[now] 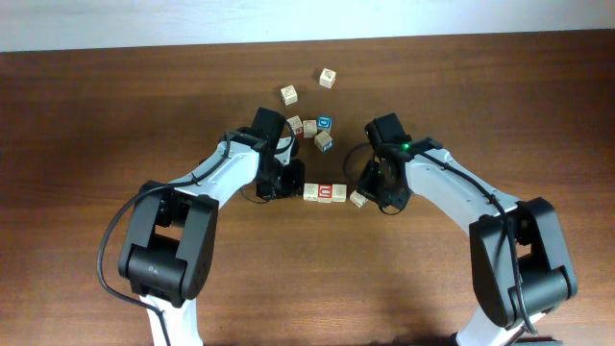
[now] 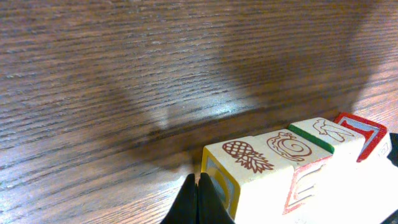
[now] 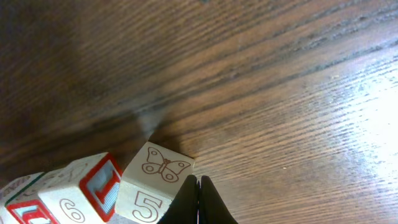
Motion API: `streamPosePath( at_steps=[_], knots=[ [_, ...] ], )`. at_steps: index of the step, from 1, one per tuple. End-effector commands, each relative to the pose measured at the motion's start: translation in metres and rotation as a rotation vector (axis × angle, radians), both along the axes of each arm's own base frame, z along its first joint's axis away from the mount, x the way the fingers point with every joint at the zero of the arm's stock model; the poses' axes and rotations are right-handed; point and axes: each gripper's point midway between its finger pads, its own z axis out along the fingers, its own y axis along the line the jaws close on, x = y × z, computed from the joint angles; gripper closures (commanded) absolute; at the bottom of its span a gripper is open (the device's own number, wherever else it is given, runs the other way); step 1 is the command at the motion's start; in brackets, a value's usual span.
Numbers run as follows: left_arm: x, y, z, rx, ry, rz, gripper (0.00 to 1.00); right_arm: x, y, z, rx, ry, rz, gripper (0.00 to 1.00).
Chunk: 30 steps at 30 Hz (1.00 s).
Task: Rotate 4 blocks
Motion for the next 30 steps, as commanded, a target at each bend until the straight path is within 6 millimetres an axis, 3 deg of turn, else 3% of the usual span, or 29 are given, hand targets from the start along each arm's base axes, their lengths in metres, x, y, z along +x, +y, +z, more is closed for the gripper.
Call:
streamPosePath(
  at_steps=[1, 13, 18, 26, 30],
  knots=[
    [-0.004, 0.001, -0.002, 0.009, 0.008, 0.002, 1.00, 0.003, 0.002, -0.004, 0.012, -0.006, 0.011, 0.96],
    [-0.004, 0.001, -0.002, 0.009, 0.009, 0.002, 1.00, 0.021, 0.012, -0.002, 0.054, -0.077, 0.018, 0.96],
    [-0.004, 0.001, -0.002, 0.009, 0.009, 0.002, 1.00, 0.026, 0.025, -0.009, 0.122, -0.080, 0.032, 0.96],
    [-0.005, 0.001, -0.003, 0.011, 0.013, 0.002, 1.00, 0.004, 0.008, -0.008, 0.186, 0.044, 0.063, 0.96],
    [-0.005, 0.001, -0.003, 0.011, 0.013, 0.002, 1.00, 0.041, 0.007, 0.025, 0.191, -0.099, 0.230, 0.96]
  ],
)
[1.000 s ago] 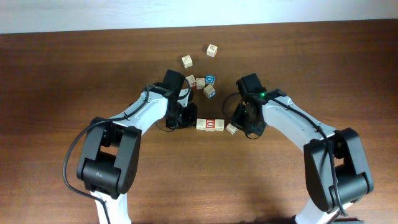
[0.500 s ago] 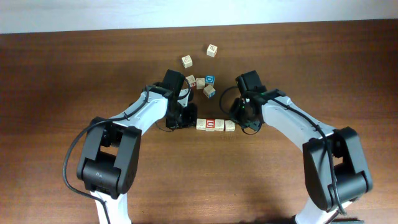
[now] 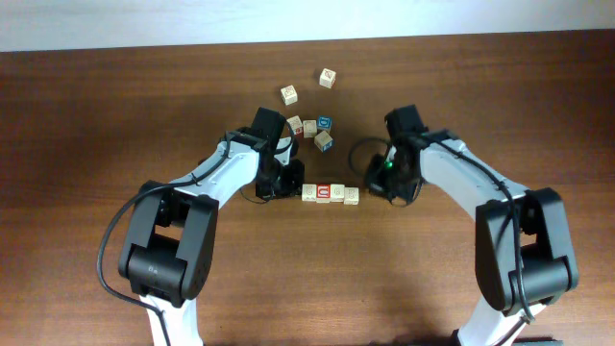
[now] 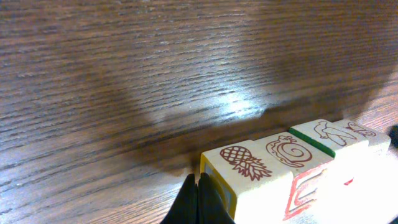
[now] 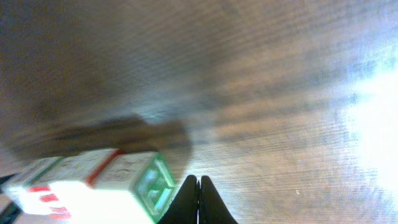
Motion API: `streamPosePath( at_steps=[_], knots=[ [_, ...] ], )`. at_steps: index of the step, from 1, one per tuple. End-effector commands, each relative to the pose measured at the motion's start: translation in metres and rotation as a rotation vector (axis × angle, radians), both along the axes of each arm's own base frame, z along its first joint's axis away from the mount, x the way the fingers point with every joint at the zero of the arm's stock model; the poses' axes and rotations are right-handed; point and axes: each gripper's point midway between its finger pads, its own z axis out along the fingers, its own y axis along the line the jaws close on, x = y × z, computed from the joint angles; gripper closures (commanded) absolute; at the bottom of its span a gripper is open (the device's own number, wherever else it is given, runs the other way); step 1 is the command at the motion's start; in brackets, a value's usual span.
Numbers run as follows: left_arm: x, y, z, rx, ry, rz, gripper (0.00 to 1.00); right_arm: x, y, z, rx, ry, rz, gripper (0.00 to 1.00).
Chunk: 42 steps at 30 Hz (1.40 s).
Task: Rotate 4 blocks
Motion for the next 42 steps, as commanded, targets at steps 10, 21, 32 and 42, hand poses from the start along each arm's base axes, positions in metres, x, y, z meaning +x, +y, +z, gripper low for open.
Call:
streamPosePath(
  at_steps=[10, 21, 32, 42],
  knots=[
    [-0.005, -0.001, -0.001, -0.003, 0.014, 0.000, 1.00, 0.053, 0.065, 0.013, 0.052, -0.272, 0.255, 0.96],
    [-0.005, -0.001, -0.001, -0.003, 0.014, 0.000, 1.00, 0.029, 0.082, 0.002, 0.067, -0.195, 0.303, 0.95],
    [-0.005, -0.001, -0.001, -0.003, 0.014, 0.000, 1.00, 0.020, 0.085, 0.001, 0.070, -0.170, 0.323, 0.96],
    [-0.005, -0.001, -0.001, -0.003, 0.011, -0.008, 1.00, 0.051, 0.067, 0.049, 0.093, -0.291, 0.244, 0.96]
  ],
)
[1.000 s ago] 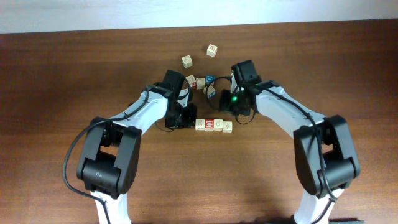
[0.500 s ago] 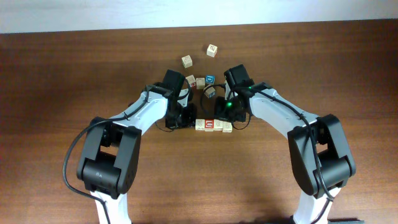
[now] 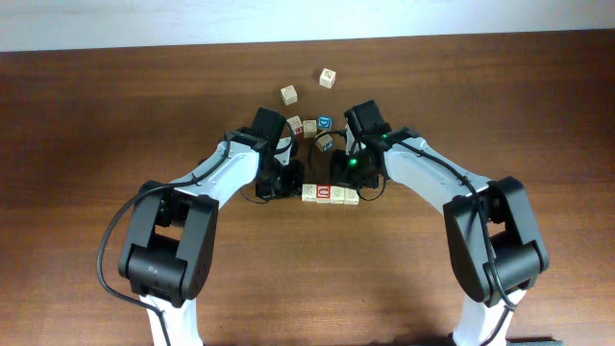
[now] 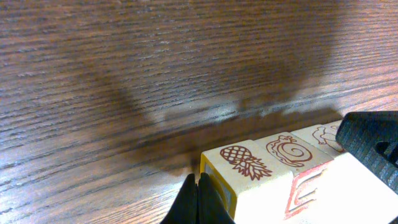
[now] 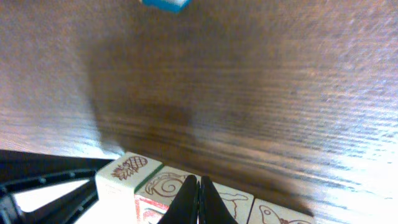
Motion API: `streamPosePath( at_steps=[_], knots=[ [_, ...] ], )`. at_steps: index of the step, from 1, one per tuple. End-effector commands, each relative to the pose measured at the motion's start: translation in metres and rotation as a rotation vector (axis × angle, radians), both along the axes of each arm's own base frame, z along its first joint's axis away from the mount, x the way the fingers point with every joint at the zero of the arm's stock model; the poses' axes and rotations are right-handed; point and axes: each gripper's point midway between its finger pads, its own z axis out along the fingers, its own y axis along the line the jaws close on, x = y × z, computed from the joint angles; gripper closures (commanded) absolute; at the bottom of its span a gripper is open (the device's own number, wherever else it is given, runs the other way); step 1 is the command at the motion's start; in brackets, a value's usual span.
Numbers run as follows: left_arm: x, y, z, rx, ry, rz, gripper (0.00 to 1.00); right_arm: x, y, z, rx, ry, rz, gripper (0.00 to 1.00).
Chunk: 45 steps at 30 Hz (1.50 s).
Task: Rotate 4 blocks
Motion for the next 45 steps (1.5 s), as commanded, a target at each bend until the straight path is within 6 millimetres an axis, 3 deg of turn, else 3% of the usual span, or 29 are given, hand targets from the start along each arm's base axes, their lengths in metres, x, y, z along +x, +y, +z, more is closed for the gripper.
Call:
streamPosePath(
  at_steps=[1, 3, 5, 6, 8, 10, 21, 26, 30, 36, 45],
  knots=[
    [-0.005, -0.001, -0.001, -0.003, 0.011, -0.007, 1.00, 0.030, -0.028, 0.069, 0.060, -0.120, -0.093, 0.96],
    [-0.005, -0.001, -0.001, -0.003, 0.009, -0.013, 1.00, 0.022, -0.065, 0.090, 0.070, -0.078, -0.171, 0.96],
    [-0.006, -0.001, -0.001, -0.005, 0.006, -0.028, 1.00, 0.005, -0.088, 0.080, 0.043, 0.011, -0.186, 0.96],
    [-0.006, -0.001, -0.001, -0.005, 0.001, -0.038, 1.00, -0.003, -0.090, 0.072, 0.032, 0.039, -0.177, 0.96],
    [-0.006, -0.002, -0.001, -0.006, -0.012, -0.065, 1.00, -0.023, -0.087, 0.044, 0.027, 0.118, -0.177, 0.96],
    [-0.006, -0.002, -0.001, -0.009, -0.015, -0.073, 1.00, -0.032, -0.083, 0.032, 0.058, 0.152, -0.175, 0.96],
    [-0.006, -0.008, 0.006, -0.043, -0.076, -0.219, 1.00, -0.044, -0.071, -0.006, 0.048, 0.237, -0.170, 0.95],
    [-0.002, -0.001, 0.015, -0.037, -0.103, -0.291, 1.00, -0.045, -0.070, -0.014, 0.030, 0.227, -0.162, 0.95],
    [0.004, 0.012, 0.015, -0.035, -0.043, -0.149, 1.00, -0.044, -0.070, -0.015, 0.033, 0.218, -0.162, 0.95],
    [0.003, -0.001, 0.022, -0.116, -0.017, -0.114, 1.00, -0.044, -0.070, -0.015, 0.033, 0.217, -0.161, 0.96],
    [0.009, 0.000, 0.021, -0.100, 0.001, -0.029, 1.00, -0.043, -0.069, -0.015, 0.038, 0.212, -0.152, 0.96]
  ],
)
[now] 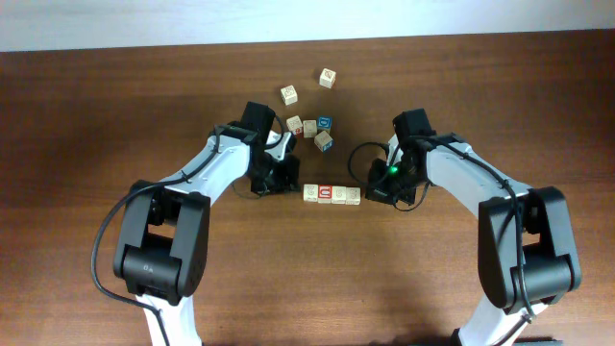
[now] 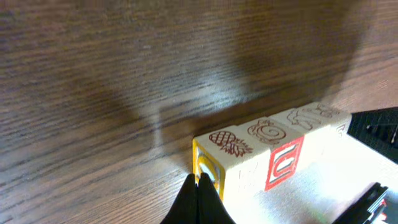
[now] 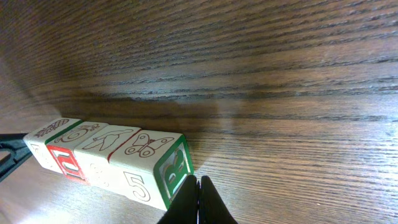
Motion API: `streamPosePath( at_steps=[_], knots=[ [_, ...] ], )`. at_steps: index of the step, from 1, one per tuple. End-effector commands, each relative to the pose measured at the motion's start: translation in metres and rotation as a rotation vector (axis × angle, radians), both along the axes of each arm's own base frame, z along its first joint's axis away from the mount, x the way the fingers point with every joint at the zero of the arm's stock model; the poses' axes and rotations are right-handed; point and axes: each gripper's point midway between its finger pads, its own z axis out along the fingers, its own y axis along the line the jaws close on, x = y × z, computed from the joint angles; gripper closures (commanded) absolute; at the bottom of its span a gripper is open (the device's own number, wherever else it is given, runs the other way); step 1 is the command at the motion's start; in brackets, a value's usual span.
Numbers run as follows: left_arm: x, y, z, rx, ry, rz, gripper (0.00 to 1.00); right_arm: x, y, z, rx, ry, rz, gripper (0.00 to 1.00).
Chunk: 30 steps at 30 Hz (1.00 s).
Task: Rotate 4 blocks
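Several wooden picture blocks lie side by side in a straight row (image 1: 332,194) at mid table. From the left they show a pineapple (image 2: 225,142), a snail, a bird and a butterfly (image 3: 149,147). My left gripper (image 2: 200,182) is shut and empty, its tip against the yellow-framed left end of the row. My right gripper (image 3: 199,184) is also shut and empty, its tip at the green-framed "B" face (image 3: 175,169) on the right end. In the overhead view the left gripper (image 1: 295,188) and right gripper (image 1: 371,195) flank the row.
Loose blocks lie behind the row: a blue one (image 1: 325,123), two beside it (image 1: 295,125) (image 1: 324,141), and two farther back (image 1: 289,94) (image 1: 328,78). Bare dark wood surrounds the row in front and to both sides.
My right gripper was at the far side of the row, over its middle; it is now at the row's right end. My left arm has shifted slightly at the left end. The row looks unmoved.
At first the butterfly block lay askew off the row's right end, with my right gripper beside it and my left gripper at the left end. A second later it sat in line. Then my right gripper stood behind the row, and now at its right end.
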Motion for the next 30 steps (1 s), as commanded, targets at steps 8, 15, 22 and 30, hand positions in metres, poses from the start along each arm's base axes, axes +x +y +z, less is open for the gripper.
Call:
streamPosePath(
  at_steps=[8, 15, 22, 30],
  knots=[
    [0.001, -0.011, 0.005, -0.007, -0.014, -0.005, 1.00, -0.004, 0.005, -0.005, 0.017, 0.002, 0.035, 0.96],
    [0.001, -0.015, 0.006, -0.010, -0.018, -0.013, 1.00, -0.003, 0.016, -0.001, 0.056, -0.046, 0.119, 0.96],
    [0.002, -0.017, 0.006, -0.013, -0.028, -0.018, 1.00, -0.010, 0.016, -0.003, 0.048, -0.026, 0.144, 0.96],
    [0.001, -0.017, 0.006, -0.012, -0.037, -0.039, 1.00, -0.013, 0.014, -0.003, 0.039, -0.014, 0.142, 0.96]
  ],
)
